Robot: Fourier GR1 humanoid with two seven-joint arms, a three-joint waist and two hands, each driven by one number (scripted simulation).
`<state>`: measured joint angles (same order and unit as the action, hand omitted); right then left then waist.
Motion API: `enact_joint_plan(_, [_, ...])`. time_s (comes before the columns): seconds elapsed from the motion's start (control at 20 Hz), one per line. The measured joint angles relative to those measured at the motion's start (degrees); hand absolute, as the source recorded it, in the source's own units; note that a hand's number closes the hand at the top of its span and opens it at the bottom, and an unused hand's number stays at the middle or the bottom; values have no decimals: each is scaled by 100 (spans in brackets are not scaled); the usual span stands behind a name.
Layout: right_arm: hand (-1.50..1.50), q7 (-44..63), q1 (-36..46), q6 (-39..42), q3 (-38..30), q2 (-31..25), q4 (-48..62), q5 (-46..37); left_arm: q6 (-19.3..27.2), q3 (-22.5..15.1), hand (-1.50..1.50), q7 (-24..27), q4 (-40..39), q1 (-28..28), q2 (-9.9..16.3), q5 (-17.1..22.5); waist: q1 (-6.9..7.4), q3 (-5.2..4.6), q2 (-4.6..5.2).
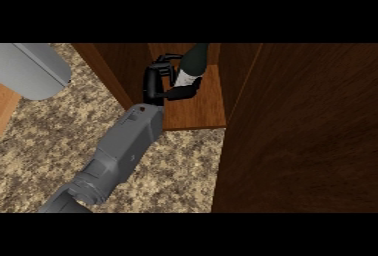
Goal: Pick up the wine, place it into the cabinet and close the cabinet
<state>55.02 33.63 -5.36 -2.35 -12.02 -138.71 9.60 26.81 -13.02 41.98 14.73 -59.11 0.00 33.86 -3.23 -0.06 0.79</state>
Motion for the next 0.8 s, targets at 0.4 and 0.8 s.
enact_joint_plan(0.4, [-150,-35,98,13,112,45,34,2,463,50,150,52,-723,-467,106,-243,-68,1,38])
enact_joint_plan(0.8, [-150,-96,126,45,127,80,54,20,603,77,150,-86,-1129,-621,159,-352,-168,2,91])
